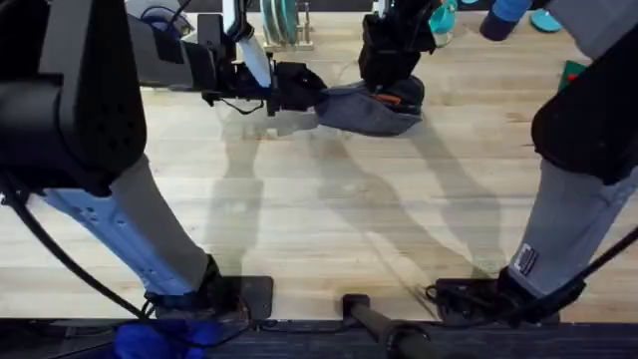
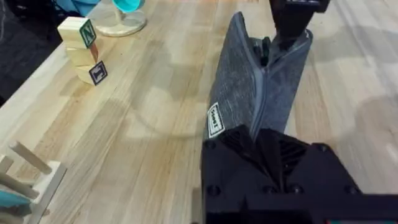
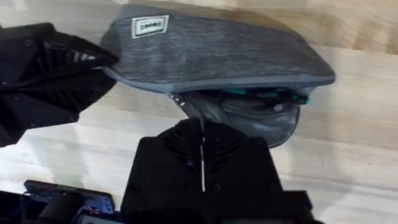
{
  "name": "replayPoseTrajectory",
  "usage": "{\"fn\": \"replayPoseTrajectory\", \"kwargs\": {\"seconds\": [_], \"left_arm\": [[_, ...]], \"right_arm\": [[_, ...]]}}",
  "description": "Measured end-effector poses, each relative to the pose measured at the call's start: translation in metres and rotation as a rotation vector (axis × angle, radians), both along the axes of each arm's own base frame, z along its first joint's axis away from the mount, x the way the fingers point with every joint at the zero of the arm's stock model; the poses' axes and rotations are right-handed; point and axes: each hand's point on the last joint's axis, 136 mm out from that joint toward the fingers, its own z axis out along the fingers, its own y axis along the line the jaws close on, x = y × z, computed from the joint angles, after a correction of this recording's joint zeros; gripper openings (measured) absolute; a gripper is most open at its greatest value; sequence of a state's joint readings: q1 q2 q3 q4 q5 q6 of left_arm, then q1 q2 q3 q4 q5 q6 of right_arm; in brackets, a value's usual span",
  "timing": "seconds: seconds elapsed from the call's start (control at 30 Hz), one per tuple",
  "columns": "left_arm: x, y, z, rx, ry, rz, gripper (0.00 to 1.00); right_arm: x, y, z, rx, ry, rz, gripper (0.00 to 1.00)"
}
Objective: Unzip the bag, pick up the pens from the table one at a time and place them inside, then zip the bag closed.
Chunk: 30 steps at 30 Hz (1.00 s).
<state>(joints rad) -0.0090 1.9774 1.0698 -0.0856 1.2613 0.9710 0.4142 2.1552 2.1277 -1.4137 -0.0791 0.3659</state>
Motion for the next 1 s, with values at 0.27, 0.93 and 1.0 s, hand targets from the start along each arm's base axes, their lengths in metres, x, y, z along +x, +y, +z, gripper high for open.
{"fn": "replayPoseTrajectory", "kwargs": {"seconds": [0.27,0.93,1.0], "left_arm": [[0.001,0.001,-0.001,0.004,0.000,0.004,0.041],[0.003,0.003,-0.002,0.012,0.003,0.016,0.041],[0.003,0.003,-0.002,0.013,0.003,0.016,0.041]], "right_arm": [[0.004,-0.019,0.000,-0.009,0.012,-0.017,0.033],[0.010,-0.048,-0.004,-0.016,0.032,-0.064,0.034],[0.010,-0.051,-0.004,-0.018,0.037,-0.069,0.034]]}}
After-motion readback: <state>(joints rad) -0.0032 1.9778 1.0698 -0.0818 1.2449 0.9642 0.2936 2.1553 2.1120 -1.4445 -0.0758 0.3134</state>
